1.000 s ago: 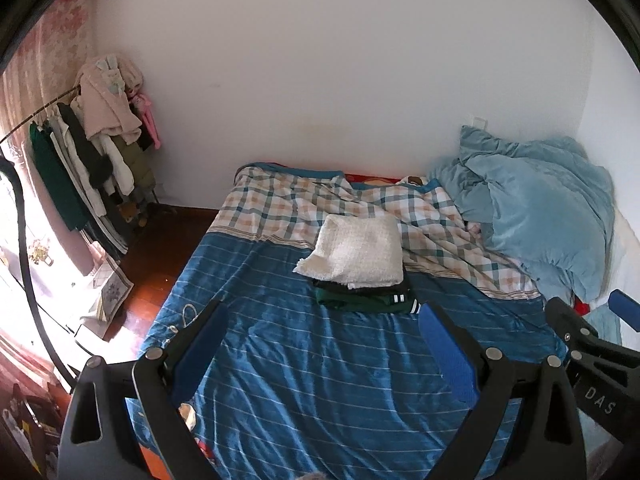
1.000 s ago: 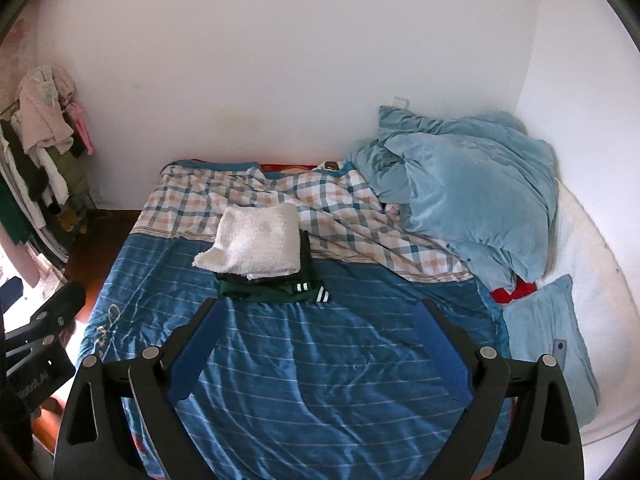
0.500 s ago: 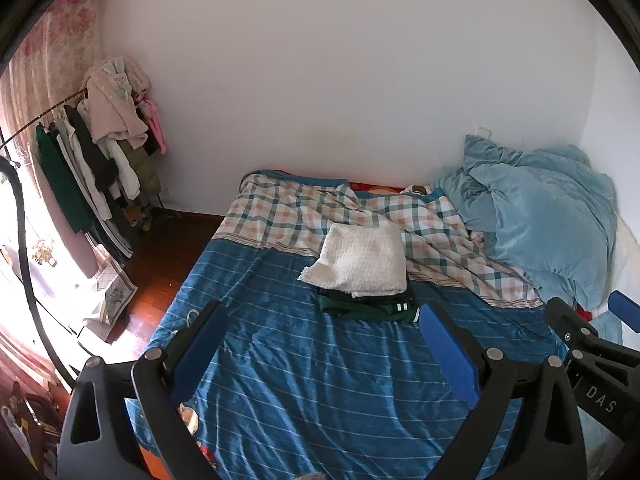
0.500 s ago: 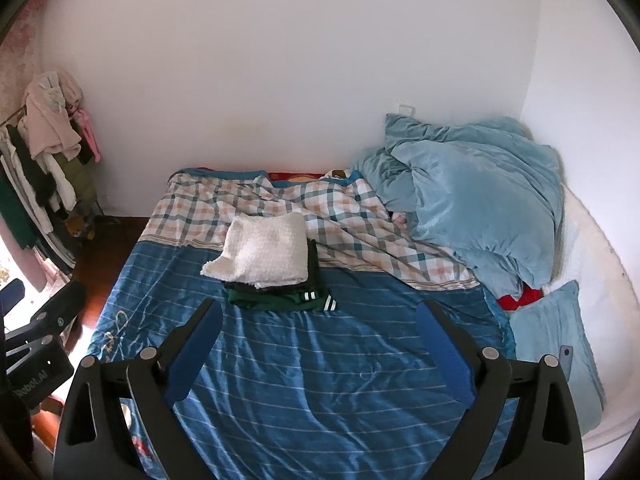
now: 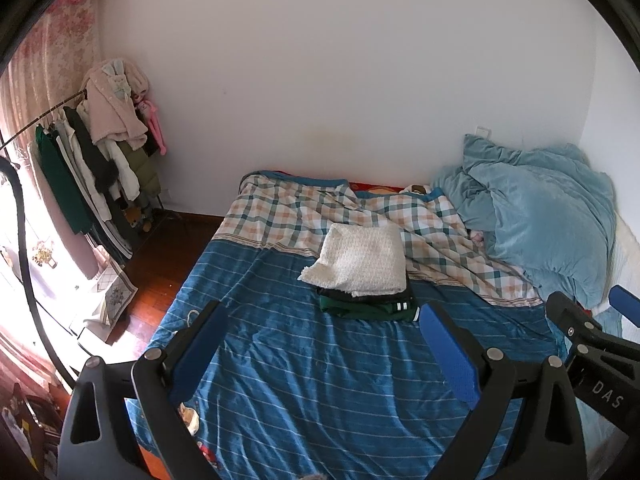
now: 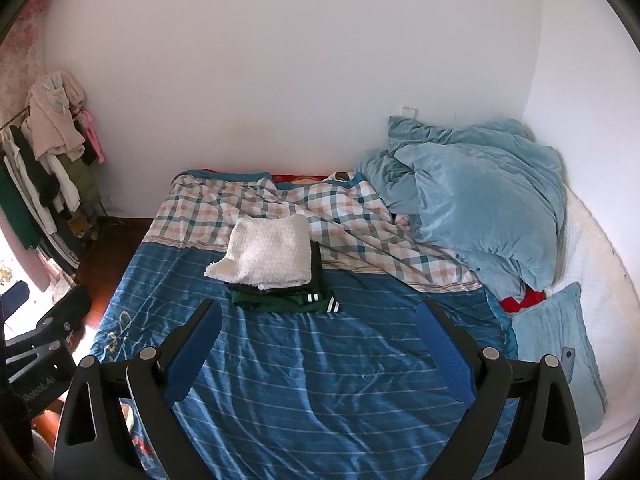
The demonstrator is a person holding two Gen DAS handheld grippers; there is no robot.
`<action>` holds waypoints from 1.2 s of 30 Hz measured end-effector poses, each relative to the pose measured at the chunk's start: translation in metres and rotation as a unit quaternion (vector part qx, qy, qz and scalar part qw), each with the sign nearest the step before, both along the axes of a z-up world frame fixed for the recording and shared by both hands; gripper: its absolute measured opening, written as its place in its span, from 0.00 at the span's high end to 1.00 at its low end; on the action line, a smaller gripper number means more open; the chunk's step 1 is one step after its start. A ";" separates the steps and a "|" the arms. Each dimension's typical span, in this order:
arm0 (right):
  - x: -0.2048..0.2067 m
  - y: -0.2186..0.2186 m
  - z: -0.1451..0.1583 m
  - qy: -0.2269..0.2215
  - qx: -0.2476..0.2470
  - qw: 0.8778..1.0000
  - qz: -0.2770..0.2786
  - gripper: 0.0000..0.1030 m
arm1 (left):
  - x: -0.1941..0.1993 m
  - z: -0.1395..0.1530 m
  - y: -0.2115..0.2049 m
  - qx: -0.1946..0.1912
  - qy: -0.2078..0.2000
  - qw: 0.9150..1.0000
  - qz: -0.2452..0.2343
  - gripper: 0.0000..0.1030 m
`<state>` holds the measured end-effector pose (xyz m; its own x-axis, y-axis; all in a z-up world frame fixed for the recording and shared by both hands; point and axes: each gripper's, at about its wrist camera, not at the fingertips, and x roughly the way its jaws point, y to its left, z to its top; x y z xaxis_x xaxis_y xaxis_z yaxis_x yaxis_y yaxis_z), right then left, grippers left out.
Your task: Fold large clothes
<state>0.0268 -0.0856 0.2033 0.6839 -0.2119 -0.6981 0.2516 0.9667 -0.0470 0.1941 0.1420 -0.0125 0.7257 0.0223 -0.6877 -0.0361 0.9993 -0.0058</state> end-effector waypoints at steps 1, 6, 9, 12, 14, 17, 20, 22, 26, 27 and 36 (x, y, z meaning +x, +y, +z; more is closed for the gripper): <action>0.000 0.001 0.000 -0.001 0.000 1.000 0.000 0.04 | 0.000 0.001 -0.001 0.000 0.000 1.000 -0.001 0.05; -0.001 0.001 0.000 -0.003 0.002 1.000 0.001 0.04 | -0.001 0.000 -0.001 -0.001 0.000 1.000 -0.002 0.05; -0.001 0.001 0.000 -0.003 0.002 1.000 0.001 0.04 | -0.002 0.002 -0.001 0.000 -0.001 1.000 -0.003 0.05; 0.000 0.001 0.001 -0.004 0.003 1.000 0.003 0.04 | -0.002 0.001 -0.001 -0.001 0.000 1.000 -0.003 0.05; 0.000 0.002 0.001 -0.004 0.003 1.000 0.003 0.04 | -0.002 0.001 -0.001 0.000 -0.001 1.000 -0.002 0.05; 0.000 0.001 0.000 -0.003 0.004 1.000 0.002 0.04 | -0.002 0.002 -0.001 -0.001 -0.001 1.000 -0.003 0.05; 0.001 0.001 0.000 -0.003 0.004 1.000 0.003 0.04 | -0.002 0.001 -0.001 -0.002 0.000 1.000 -0.003 0.05; 0.001 0.002 0.000 -0.003 0.004 1.000 0.003 0.04 | -0.002 0.002 -0.001 0.000 0.000 1.000 -0.002 0.05; -0.001 0.002 0.000 -0.004 0.004 1.000 0.002 0.04 | -0.002 0.001 -0.001 -0.001 0.000 1.000 -0.002 0.05; 0.000 0.001 0.000 -0.004 0.003 1.000 0.002 0.04 | -0.003 0.002 -0.001 0.000 -0.001 1.000 -0.002 0.04; 0.004 0.002 0.002 -0.007 -0.002 1.000 -0.001 0.04 | -0.001 0.007 -0.002 0.003 -0.004 1.000 -0.004 0.05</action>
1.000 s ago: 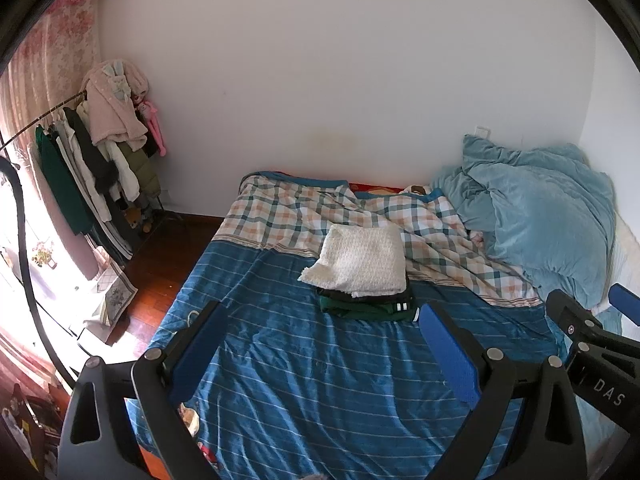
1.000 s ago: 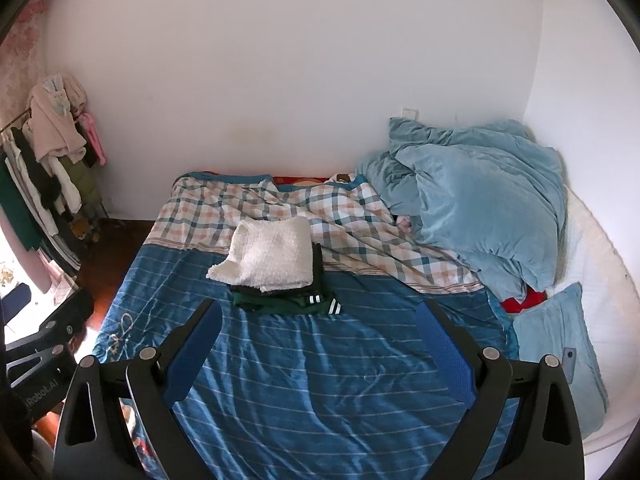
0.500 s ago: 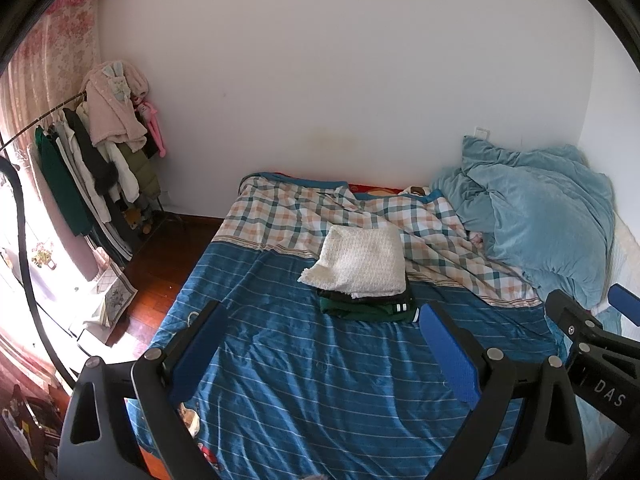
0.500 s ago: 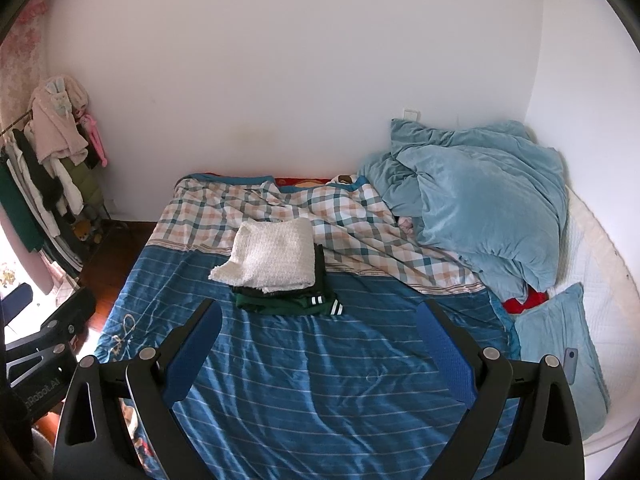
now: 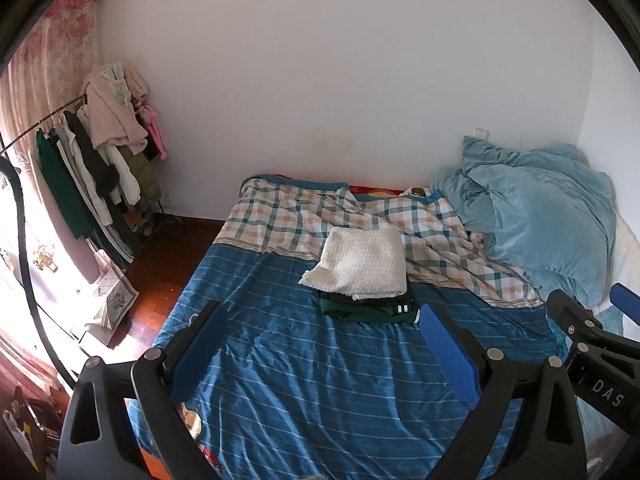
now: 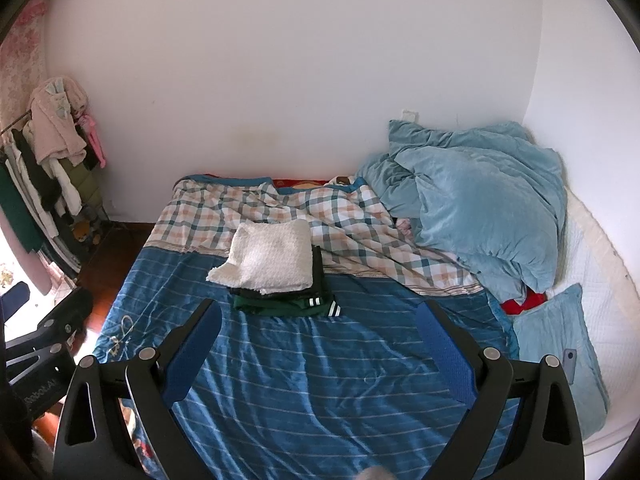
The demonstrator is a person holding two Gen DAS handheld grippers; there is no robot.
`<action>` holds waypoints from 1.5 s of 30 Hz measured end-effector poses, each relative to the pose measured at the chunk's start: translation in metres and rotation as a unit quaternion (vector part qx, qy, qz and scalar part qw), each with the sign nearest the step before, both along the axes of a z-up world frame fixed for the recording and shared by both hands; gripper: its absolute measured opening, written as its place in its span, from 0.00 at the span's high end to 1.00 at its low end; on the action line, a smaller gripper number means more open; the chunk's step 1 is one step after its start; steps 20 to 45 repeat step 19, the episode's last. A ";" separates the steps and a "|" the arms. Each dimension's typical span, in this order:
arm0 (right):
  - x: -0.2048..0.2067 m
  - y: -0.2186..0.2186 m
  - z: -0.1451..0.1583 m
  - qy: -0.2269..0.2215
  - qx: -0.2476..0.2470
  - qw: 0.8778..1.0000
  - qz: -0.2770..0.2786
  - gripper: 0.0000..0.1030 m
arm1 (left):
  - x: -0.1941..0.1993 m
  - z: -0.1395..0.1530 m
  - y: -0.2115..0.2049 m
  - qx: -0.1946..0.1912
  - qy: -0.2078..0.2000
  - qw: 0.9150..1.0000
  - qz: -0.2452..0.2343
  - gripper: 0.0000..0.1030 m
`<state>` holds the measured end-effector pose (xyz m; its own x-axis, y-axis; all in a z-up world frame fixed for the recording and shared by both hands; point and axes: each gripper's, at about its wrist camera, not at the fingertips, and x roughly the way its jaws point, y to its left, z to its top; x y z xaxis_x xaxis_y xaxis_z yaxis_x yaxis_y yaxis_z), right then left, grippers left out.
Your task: Fold large clothes
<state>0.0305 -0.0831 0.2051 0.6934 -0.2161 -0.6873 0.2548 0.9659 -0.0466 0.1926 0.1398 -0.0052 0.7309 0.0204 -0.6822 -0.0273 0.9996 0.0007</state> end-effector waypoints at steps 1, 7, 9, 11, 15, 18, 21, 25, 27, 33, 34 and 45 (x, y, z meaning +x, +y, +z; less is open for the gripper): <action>0.000 0.001 0.001 -0.002 -0.005 1.000 -0.004 0.04 | 0.000 0.001 0.000 0.001 0.000 1.000 0.000 0.05; 0.000 -0.002 0.003 -0.007 -0.005 1.000 -0.008 0.03 | 0.001 0.002 0.002 0.002 0.001 1.000 -0.001 0.04; -0.002 -0.004 0.003 -0.008 -0.004 1.000 -0.008 0.03 | 0.001 0.002 0.002 0.002 0.000 1.000 0.000 0.04; -0.002 -0.004 0.003 -0.009 -0.003 1.000 -0.007 0.03 | 0.001 0.001 0.003 0.002 0.000 1.000 -0.001 0.04; -0.004 -0.002 0.002 -0.009 -0.002 1.000 -0.004 0.03 | 0.001 0.001 0.003 0.002 0.000 1.000 -0.002 0.04; -0.004 -0.001 0.001 -0.009 0.000 1.000 -0.002 0.03 | 0.001 0.001 0.002 0.003 0.000 1.000 -0.002 0.04; -0.003 0.000 0.001 -0.008 0.000 1.000 -0.001 0.03 | 0.002 0.002 0.001 0.006 0.002 1.000 -0.003 0.04; -0.003 0.000 0.001 -0.008 0.000 1.000 -0.001 0.03 | 0.002 0.002 0.001 0.006 0.002 1.000 -0.003 0.04; -0.003 0.000 0.001 -0.008 0.000 1.000 -0.001 0.03 | 0.002 0.002 0.001 0.006 0.002 1.000 -0.003 0.04; -0.003 0.000 0.001 -0.008 0.000 1.000 -0.001 0.03 | 0.002 0.002 0.001 0.006 0.002 1.000 -0.003 0.04; -0.003 0.000 0.001 -0.008 0.000 1.000 -0.001 0.03 | 0.002 0.002 0.001 0.006 0.002 1.000 -0.003 0.04; -0.003 0.000 0.001 -0.008 0.000 1.000 -0.001 0.03 | 0.002 0.002 0.001 0.006 0.002 1.000 -0.003 0.04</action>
